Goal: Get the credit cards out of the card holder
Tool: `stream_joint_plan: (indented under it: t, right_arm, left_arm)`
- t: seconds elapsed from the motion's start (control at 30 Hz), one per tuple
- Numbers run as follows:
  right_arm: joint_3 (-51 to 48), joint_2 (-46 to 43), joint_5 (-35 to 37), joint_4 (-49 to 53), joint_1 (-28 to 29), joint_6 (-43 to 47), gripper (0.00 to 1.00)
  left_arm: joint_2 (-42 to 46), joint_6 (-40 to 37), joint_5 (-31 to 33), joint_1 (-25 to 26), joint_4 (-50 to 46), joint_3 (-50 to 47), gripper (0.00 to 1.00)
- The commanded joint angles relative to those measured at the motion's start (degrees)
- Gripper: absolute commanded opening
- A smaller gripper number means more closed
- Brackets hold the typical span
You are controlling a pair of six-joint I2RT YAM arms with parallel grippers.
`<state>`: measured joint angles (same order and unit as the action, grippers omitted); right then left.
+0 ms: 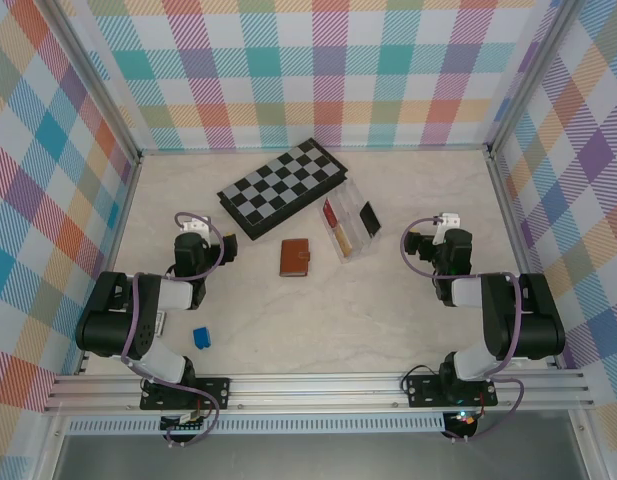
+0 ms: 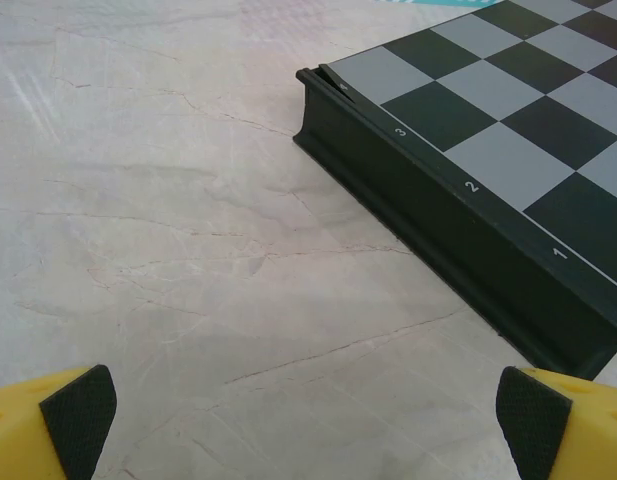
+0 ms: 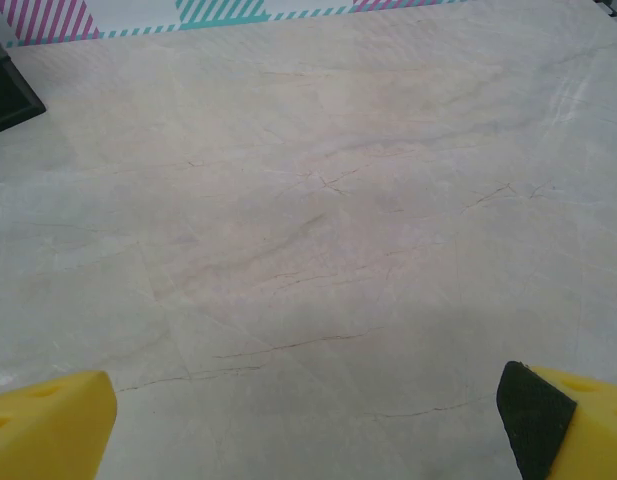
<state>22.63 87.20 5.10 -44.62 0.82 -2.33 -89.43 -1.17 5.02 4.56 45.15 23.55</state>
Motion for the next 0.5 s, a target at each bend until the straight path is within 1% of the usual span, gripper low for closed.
stream_joint_plan:
  t: [0.0,0.47]
  right_arm:
    - [0.6,0.1,-0.4,-2.3,-0.3,-0.2,1.00]
    - [0.7,0.2,-0.4,-2.1,-0.2,-0.2,1.00]
  left_arm:
    - [-0.3,-0.8,-0.6,-0.6,0.6,0.9,1.00]
    - [-0.3,-0.7,-1.0,-0.8,0.6,0.9,1.00]
